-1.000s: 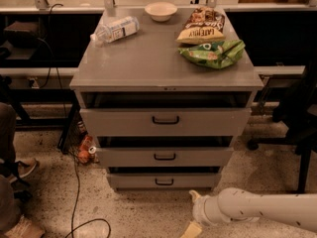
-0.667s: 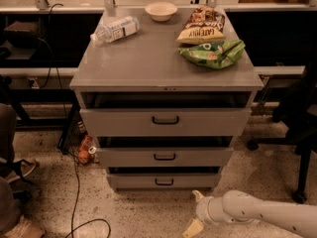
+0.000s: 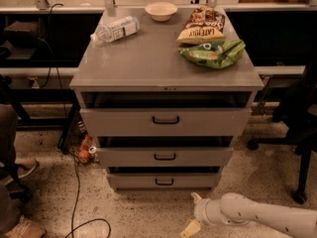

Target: Open bottom drawer

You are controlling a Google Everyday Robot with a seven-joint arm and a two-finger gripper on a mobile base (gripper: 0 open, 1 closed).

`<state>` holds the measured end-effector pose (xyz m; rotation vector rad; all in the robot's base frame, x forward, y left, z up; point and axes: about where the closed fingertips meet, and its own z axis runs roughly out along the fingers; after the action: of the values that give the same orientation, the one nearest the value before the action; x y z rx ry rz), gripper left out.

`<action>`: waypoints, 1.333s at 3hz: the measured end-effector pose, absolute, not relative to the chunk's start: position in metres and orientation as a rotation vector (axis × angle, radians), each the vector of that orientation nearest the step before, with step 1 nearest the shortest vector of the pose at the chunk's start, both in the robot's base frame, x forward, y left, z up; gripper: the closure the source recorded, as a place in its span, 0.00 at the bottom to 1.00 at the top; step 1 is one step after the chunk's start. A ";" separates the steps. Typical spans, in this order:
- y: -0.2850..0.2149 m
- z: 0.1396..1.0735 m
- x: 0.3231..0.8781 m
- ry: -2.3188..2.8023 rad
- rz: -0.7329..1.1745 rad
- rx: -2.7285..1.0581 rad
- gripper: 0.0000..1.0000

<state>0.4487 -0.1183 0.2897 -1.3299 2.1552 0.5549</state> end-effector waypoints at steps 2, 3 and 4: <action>-0.119 0.253 0.478 2.098 0.469 -1.410 0.00; -0.125 0.231 0.509 2.029 0.411 -1.436 0.00; -0.141 0.229 0.561 1.934 0.318 -1.437 0.00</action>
Offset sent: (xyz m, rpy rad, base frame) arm 0.0747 -0.0097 -0.0748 -0.1205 -0.1659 0.0844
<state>0.5606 -0.1415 0.2292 -1.4374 1.9345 0.3184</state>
